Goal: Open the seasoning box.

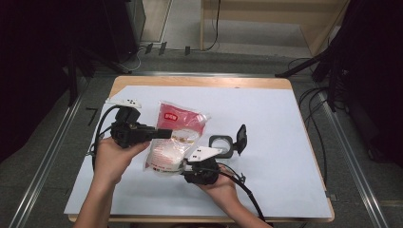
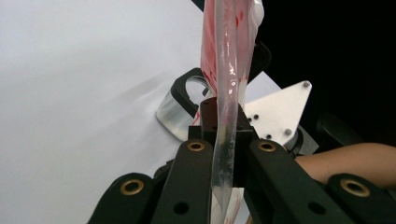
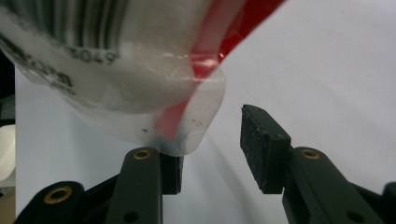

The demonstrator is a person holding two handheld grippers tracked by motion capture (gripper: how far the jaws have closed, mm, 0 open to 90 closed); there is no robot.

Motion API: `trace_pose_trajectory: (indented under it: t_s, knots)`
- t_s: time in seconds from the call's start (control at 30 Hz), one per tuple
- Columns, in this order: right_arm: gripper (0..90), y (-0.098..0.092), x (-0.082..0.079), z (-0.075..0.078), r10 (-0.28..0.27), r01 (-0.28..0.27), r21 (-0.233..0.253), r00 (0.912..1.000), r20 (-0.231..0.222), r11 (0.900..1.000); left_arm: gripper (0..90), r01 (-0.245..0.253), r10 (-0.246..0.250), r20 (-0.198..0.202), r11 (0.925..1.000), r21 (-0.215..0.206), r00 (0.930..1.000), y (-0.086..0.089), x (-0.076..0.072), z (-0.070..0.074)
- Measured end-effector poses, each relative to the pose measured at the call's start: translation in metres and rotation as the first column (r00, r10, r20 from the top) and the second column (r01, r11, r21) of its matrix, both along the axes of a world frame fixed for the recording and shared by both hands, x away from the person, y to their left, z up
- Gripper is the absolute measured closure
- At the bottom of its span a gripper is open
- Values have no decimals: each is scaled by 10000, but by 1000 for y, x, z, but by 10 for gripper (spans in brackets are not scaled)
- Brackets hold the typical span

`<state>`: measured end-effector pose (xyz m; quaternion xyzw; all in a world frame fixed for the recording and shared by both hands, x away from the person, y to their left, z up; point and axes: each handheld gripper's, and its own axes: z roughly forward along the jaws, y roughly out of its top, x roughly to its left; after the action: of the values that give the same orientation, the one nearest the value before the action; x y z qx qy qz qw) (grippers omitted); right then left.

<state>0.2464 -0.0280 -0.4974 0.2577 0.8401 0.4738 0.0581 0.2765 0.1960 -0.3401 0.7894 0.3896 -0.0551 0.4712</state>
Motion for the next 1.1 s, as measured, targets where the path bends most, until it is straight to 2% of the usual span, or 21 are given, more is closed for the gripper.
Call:
trace_pose_trajectory:
  t_s: [0.03, 0.1, 0.13, 0.27, 0.4, 0.6, 0.73, 0.83, 0.97, 1.0, 1.1]
  knots:
    - [614, 0, 0, 1, 94, -93, -19, 9999, 68, 10000, 900, -52, 51, 99, 10000, 48, 9999, -1, 0, 1]
    - [613, 0, -1, 1, 131, -131, 17, 9999, 55, 9999, 900, 30, -30, 20, 9999, -114, 10000, -1, 0, 1]
    - [611, 0, -1, 2, 138, -138, 119, 9999, 17, 9998, 900, 169, -169, -7, 9993, -326, 9999, -2, 0, 2]
    - [590, -2, 0, 2, 96, -97, 127, 9999, 50, 9999, 900, 365, -366, -16, 9983, -457, 9993, -4, -2, 4]
    - [568, -5, 2, 1, -156, 154, 149, 9998, 100, 9998, 900, 687, -699, -107, 9936, -892, 9975, -5, -3, 6]
    - [564, -5, 2, 1, -460, 455, 191, 9986, 260, 9988, 900, 805, -816, -106, 9932, -845, 9966, -8, -4, 6]
    - [571, -7, 3, -4, -771, 764, 209, 9964, 348, 9969, 900, 842, -856, -71, 9900, -1131, 9963, -9, -6, 8]
    - [575, -8, 3, -4, -774, 762, 459, 9967, 234, 9960, 900, 823, -827, 2, 9911, -1048, 9966, -10, -6, 8]
    - [581, -7, -1, -1, -494, 468, 663, 9980, 391, 9967, 900, 535, -530, 98, 9965, -646, 9985, -13, -6, 5]
    - [570, -6, -3, 1, -347, 316, 741, 9986, 409, 9968, 900, 492, -489, 79, 9969, -617, 9988, -13, -5, 4]
    - [574, -5, -6, 3, -373, 335, 692, 9978, 549, 9970, 900, 346, -346, 3, 9972, -670, 9994, -15, -4, 1]
